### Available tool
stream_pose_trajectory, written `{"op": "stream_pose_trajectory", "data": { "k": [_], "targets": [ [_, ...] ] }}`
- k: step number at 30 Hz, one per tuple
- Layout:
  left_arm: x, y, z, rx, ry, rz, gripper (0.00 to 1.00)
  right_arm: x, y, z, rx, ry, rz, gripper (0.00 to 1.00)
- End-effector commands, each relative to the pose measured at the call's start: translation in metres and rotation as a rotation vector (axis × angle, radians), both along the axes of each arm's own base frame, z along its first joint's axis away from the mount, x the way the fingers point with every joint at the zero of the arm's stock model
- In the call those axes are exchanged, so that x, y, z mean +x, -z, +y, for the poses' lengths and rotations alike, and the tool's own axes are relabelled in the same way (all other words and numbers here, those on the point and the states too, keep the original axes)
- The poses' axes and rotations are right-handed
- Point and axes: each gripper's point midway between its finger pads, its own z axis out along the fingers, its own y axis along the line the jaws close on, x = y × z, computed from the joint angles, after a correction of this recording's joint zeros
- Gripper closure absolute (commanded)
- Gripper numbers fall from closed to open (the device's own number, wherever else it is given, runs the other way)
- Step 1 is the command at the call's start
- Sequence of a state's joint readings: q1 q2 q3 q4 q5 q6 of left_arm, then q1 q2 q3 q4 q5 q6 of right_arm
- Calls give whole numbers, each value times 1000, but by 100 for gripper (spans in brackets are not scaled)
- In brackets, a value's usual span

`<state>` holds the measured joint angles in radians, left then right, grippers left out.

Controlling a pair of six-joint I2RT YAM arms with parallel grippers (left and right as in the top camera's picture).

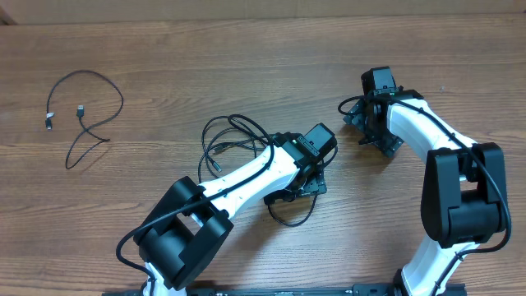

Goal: Untangle cables

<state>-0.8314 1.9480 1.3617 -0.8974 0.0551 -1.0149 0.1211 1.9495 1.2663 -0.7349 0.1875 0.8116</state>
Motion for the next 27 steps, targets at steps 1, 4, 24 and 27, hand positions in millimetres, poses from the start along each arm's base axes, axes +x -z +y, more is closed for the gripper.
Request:
{"op": "stream_pose_trajectory", "data": {
  "k": [1,4,24,27],
  "targets": [
    [8,-2,1,7,76,-34,0,0,-4,-2,-7,6,-11,0],
    [18,-13,3,-1,130,-54,1,0,-4,-2,-7,6,-11,0],
    [56,-20,36,95,65,-152,82,0,-4,-2,-7,6,-11,0],
    [56,-20,37,101,65,-156,78,0,-4,-2,-7,6,-11,0]
  ]
}}
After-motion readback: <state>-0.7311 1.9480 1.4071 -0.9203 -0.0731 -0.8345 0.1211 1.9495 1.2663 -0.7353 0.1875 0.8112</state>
